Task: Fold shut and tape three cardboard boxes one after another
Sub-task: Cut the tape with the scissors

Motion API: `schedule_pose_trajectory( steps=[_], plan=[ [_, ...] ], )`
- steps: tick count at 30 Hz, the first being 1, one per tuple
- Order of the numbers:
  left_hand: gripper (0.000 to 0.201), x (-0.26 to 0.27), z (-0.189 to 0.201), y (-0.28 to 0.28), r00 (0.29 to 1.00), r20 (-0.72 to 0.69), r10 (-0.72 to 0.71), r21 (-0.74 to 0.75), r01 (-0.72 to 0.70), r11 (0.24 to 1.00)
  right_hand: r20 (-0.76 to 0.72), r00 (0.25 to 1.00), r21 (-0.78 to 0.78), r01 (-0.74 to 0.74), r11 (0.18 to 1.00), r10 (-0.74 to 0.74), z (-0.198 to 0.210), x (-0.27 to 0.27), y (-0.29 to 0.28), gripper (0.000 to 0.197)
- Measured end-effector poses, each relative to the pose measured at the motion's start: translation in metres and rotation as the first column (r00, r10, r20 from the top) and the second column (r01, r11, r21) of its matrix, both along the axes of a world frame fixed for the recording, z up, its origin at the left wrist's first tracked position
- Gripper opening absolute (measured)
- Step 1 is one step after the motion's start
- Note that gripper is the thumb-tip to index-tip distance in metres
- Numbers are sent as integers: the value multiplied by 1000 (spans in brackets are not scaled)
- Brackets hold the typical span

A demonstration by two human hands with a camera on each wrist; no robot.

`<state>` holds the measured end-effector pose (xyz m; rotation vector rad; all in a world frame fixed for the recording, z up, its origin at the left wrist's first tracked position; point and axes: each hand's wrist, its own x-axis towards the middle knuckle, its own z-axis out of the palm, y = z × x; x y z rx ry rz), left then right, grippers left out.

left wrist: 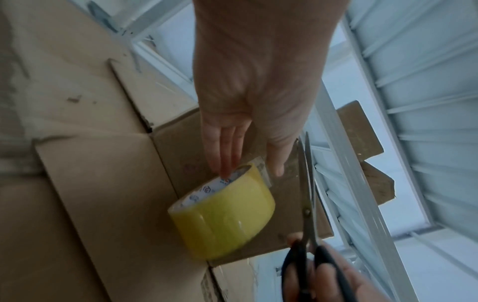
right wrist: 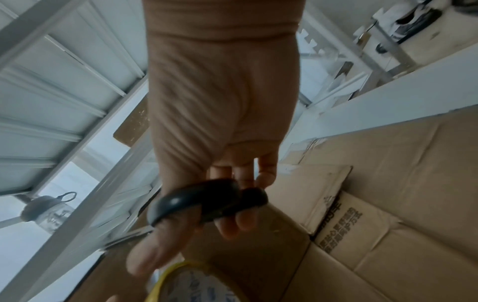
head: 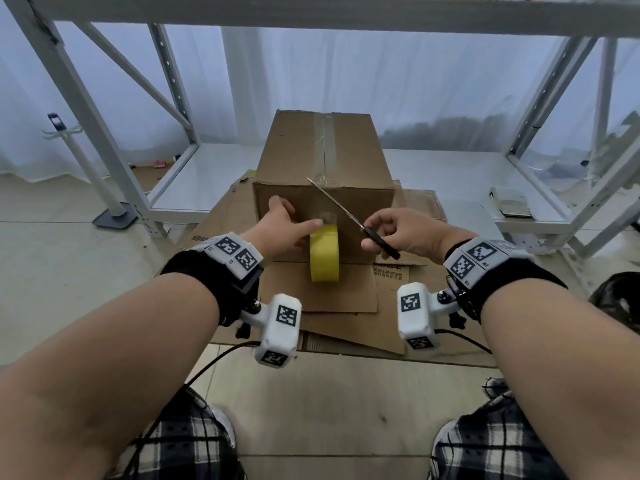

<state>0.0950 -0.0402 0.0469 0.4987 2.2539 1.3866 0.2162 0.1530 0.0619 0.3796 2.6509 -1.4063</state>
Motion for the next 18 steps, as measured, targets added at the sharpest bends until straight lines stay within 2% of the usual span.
schedule_pose_trajectory(
  steps=[3,5,8,12,18],
  plan=[
    [44,10,-7,9,989,133,62,110,-77,991,139,990,19,-17,1000,14,-5,4,8,39],
    [45,14,-12,13,987,136,82,134,-100,986,238,971,34,-18,999,10,-6,6,9,39],
    [48,15,-15,14,996,59,72,85,-77,993,330,944,49,-13,999,-4,0,10,7,29],
    [44,15,-17,16,997,-24,67,75,-65,995,297,954,88,21,996,-46,10,17,8,26],
    [43,18,-20,17,997,-65,29,69,-25,997,270,959,188,38,981,-89,26,31,18,37]
  ],
)
